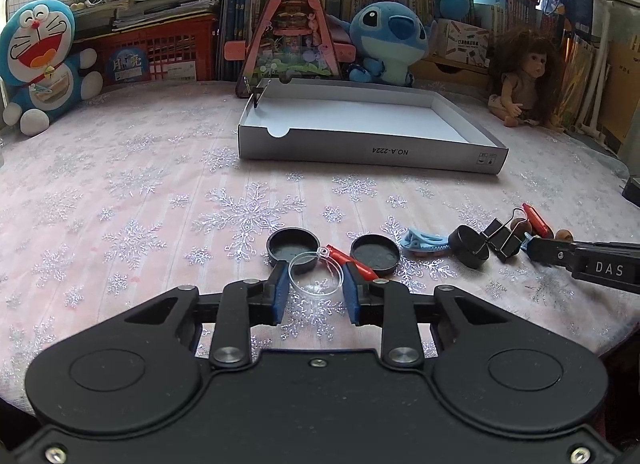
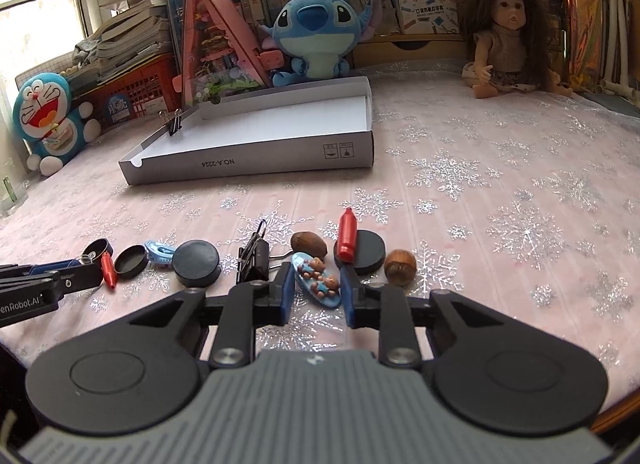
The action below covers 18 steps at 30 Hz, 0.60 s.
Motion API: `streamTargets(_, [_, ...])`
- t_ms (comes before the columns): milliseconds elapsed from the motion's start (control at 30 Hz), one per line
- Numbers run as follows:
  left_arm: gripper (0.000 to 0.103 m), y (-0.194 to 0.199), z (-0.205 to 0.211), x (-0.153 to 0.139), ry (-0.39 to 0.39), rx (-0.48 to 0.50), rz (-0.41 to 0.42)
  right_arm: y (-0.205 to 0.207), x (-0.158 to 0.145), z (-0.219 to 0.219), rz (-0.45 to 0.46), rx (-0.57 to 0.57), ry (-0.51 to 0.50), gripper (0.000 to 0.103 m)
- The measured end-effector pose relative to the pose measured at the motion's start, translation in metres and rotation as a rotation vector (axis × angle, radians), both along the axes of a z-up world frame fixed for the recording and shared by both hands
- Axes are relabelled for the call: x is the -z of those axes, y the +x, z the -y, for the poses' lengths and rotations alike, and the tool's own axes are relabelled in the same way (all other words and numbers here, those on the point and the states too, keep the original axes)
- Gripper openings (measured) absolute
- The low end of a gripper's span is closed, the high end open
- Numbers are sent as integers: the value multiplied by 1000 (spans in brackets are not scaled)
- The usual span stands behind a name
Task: Organize rigid objects
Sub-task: 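Close the left gripper on the clear dome lid while the right gripper grasps the blue hair clip, then carry the clear dome lid and blue hair clip into the white box tray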
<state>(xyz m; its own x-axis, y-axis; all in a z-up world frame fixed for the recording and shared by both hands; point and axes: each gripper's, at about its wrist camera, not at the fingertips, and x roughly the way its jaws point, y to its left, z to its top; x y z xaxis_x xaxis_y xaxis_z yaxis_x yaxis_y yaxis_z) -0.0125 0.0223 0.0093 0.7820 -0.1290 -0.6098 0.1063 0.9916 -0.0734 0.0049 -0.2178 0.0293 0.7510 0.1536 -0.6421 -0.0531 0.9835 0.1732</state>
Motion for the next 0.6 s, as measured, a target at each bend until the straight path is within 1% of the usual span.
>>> streamTargets(33, [27, 0, 0, -1, -5, -1, 1, -1, 0, -2, 2, -12, -4, 25])
streamTargets(167, [26, 1, -2, -5, -24, -2, 6, -3, -4, -4, 30, -21, -20, 23])
streamTargets(300, [26, 4, -5, -9, -47, -10, 7, -4, -10, -4, 53, -27, -37, 23])
streamTargets(400, [26, 6, -7, -11, -52, -15, 13, -2, -10, -5, 42, -49, -39, 24])
streamTargets(433, [26, 6, -7, -11, -51, -16, 15, -1, -9, -4, 25, -70, -23, 30])
streamTargets(500, [26, 6, -7, -11, -52, -14, 14, -2, -7, -3, 15, -98, -1, 32])
streamTargets(567, [26, 6, -7, -10, -51, -12, 10, -5, -7, -4, 28, -128, 6, 47])
streamTargets(600, [26, 6, -6, -10, -50, -11, 9, -6, -8, -5, 38, -135, 4, 48])
